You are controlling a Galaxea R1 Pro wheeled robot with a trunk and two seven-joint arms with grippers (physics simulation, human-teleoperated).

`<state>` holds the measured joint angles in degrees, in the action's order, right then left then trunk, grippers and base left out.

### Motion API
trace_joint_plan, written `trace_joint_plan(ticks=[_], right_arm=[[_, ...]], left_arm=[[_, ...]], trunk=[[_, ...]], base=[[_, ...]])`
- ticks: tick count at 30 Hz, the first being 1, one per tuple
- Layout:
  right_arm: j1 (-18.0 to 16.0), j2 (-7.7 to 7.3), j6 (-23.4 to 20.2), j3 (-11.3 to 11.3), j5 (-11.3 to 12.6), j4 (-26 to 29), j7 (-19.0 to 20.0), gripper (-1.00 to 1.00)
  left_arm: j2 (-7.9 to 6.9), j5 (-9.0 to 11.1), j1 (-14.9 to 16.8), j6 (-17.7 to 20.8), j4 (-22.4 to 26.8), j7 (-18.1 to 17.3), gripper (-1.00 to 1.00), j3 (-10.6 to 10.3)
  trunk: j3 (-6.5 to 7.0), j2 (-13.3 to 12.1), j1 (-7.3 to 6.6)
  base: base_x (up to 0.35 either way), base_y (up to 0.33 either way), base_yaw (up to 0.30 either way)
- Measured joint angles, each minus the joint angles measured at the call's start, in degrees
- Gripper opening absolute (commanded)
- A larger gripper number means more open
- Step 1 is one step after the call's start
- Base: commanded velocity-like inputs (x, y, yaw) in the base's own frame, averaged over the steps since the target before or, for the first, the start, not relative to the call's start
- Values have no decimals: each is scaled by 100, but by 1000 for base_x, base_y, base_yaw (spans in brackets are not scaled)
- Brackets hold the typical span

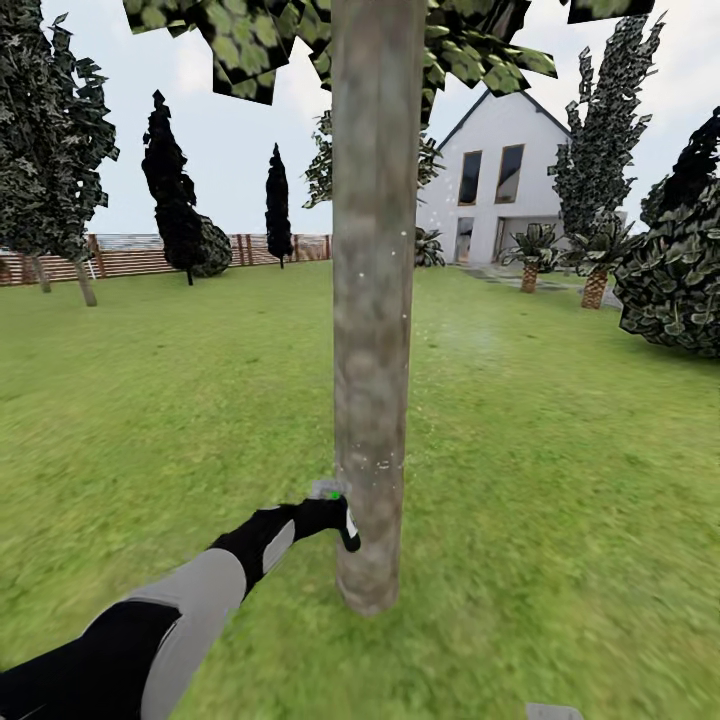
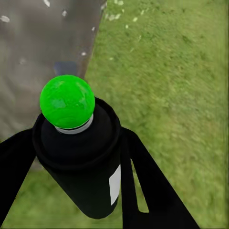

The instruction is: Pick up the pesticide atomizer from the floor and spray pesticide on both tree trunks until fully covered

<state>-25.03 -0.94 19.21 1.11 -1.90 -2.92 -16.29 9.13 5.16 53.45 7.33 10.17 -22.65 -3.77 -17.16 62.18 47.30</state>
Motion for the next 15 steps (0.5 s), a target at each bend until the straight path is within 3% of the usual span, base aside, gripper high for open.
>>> trace_joint_plan(ticks=[2, 5, 9, 12, 15], right_arm=[[0, -15, -1, -2, -5, 0, 1, 100], [0, -30, -1, -6, -12, 0, 1, 100], [0, -37, -8, -7, -16, 0, 1, 100], [0, -37, -8, -7, -16, 0, 1, 100], [0, -37, -8, -7, -16, 0, 1, 100]], left_arm=[[46, 22, 0, 1353, 1342, -12, -100, -37], [53, 16, -2, 2434, 2472, -21, -100, -62], [86, 4, -4, 4152, 3945, -26, -100, -83], [86, 3, -3, 4765, 4865, -37, -100, -21], [78, -22, -5, 4868, 5042, -36, -100, -20]], trunk=[[0, 0, 0], [0, 0, 0], [0, 0, 0], [0, 0, 0], [-1, 0, 0]], base=[[0, 0, 0], [0, 0, 0], [0, 0, 0], [0, 0, 0], [0, 0, 0]])
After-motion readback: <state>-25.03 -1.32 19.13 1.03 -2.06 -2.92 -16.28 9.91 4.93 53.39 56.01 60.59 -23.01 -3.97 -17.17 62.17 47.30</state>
